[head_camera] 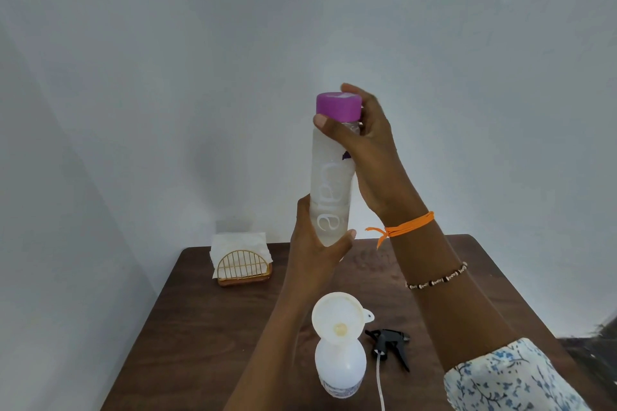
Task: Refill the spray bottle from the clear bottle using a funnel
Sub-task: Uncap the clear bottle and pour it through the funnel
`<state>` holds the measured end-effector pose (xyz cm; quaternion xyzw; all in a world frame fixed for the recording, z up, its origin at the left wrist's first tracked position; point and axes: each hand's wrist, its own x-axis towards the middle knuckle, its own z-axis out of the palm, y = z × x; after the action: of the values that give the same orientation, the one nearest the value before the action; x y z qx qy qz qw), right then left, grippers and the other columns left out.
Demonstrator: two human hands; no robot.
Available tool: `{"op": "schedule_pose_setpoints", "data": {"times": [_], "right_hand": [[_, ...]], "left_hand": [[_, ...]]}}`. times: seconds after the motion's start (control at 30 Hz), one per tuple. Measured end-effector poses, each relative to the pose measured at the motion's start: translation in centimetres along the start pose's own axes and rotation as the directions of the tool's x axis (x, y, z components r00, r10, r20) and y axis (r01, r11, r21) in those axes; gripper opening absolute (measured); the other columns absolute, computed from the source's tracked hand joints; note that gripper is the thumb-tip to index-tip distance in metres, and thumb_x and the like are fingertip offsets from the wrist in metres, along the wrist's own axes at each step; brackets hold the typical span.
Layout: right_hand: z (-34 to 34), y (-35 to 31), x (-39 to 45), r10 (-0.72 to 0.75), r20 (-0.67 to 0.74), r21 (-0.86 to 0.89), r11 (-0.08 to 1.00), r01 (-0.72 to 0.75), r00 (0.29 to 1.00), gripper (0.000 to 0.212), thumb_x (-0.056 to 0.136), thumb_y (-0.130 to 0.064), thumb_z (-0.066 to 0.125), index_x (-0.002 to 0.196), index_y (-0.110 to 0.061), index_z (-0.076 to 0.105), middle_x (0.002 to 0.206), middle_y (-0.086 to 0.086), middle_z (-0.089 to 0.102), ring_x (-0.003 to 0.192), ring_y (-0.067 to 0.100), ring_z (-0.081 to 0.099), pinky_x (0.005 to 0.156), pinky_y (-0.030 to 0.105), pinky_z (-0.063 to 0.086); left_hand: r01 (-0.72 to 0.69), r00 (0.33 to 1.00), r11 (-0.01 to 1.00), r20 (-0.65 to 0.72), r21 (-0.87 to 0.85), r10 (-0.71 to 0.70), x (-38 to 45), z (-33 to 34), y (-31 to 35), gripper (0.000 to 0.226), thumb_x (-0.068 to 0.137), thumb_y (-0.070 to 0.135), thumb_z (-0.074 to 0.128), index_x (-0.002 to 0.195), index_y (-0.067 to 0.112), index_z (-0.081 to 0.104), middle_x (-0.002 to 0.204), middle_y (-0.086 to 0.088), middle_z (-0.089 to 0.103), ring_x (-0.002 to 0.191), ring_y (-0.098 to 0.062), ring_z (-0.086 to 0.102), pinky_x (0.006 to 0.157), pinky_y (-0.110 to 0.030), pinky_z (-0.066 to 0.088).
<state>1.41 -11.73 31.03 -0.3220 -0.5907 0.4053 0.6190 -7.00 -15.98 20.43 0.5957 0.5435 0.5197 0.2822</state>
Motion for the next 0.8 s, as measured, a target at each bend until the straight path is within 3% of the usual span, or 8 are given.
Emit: {"op": "schedule_pose_setpoints", "data": {"times": [0.17, 0.3, 0.43, 0.57, 0.7, 0.8], "right_hand": [[-0.2, 0.0, -0.1, -0.017, 0.037, 0.092, 0.996, 0.013, 0.999, 0.049, 0.070, -0.028, 0.063, 0.113, -0.014, 0.044, 0.109, 0.004, 0.054, 0.089, 0.011, 0.057, 0.070, 0.024, 0.051], [-0.2, -0.1, 0.0, -0.004, 0.043, 0.181, 0.983, -0.004, 0.999, 0.065, 0.064, -0.038, 0.058, 0.120, -0.004, 0.053, 0.110, 0.007, 0.059, 0.093, 0.009, 0.060, 0.076, 0.024, 0.052], [-0.2, -0.1, -0.1, -0.034, 0.039, 0.251, 0.968, 0.023, 0.999, 0.044, 0.085, -0.021, 0.048, 0.128, -0.017, 0.042, 0.106, -0.004, 0.055, 0.084, 0.000, 0.061, 0.072, 0.018, 0.050], [0.3, -0.4, -0.1, -0.032, -0.001, 0.079, 0.996, 0.032, 0.999, 0.053, 0.076, -0.040, 0.061, 0.117, -0.020, 0.034, 0.102, -0.005, 0.051, 0.087, 0.010, 0.058, 0.070, 0.023, 0.053], [0.2, -0.3, 0.5, -0.072, -0.069, -0.079, 0.995, 0.066, 0.995, 0.044, 0.079, -0.032, 0.070, 0.113, -0.022, 0.043, 0.113, -0.002, 0.052, 0.103, 0.016, 0.054, 0.063, 0.012, 0.050], [-0.2, 0.1, 0.8, -0.096, -0.068, -0.112, 0.990, 0.088, 0.993, 0.035, 0.084, -0.030, 0.067, 0.115, -0.020, 0.054, 0.120, 0.006, 0.057, 0.110, 0.023, 0.054, 0.078, 0.021, 0.052]], "left_hand": [[0.000, 1.000, 1.000, 0.012, 0.005, 0.000, 0.0, -0.1, -0.1, 0.063, 0.077, 0.028, 0.073, 0.115, 0.037, 0.024, 0.110, 0.019, 0.037, 0.086, 0.012, 0.044, 0.062, 0.002, 0.035], [0.001, 1.000, 1.000, 0.017, -0.003, -0.001, 0.0, 0.0, -0.1, 0.062, 0.077, 0.027, 0.073, 0.116, 0.037, 0.025, 0.112, 0.017, 0.039, 0.086, 0.010, 0.046, 0.066, 0.000, 0.034], [0.003, 1.000, 1.000, 0.019, 0.009, -0.004, 0.1, 0.1, 0.0, 0.063, 0.077, 0.028, 0.073, 0.116, 0.037, 0.025, 0.106, 0.022, 0.037, 0.084, 0.010, 0.046, 0.057, 0.003, 0.038], [0.013, 1.000, 1.000, 0.017, 0.015, -0.013, 0.1, 0.0, 0.0, 0.063, 0.077, 0.029, 0.073, 0.121, 0.034, 0.027, 0.112, 0.018, 0.037, 0.085, 0.010, 0.045, 0.065, -0.001, 0.033], [0.027, 1.000, 1.000, 0.003, 0.008, -0.027, 0.0, 0.0, -0.1, 0.067, 0.077, 0.028, 0.073, 0.129, 0.027, 0.030, 0.115, 0.016, 0.038, 0.088, 0.005, 0.046, 0.069, -0.002, 0.033], [0.050, 0.999, 0.999, -0.007, 0.017, -0.050, 0.0, -0.2, 0.1, 0.067, 0.078, 0.029, 0.072, 0.129, 0.028, 0.028, 0.112, 0.017, 0.035, 0.083, 0.009, 0.043, 0.064, 0.000, 0.031]]}}
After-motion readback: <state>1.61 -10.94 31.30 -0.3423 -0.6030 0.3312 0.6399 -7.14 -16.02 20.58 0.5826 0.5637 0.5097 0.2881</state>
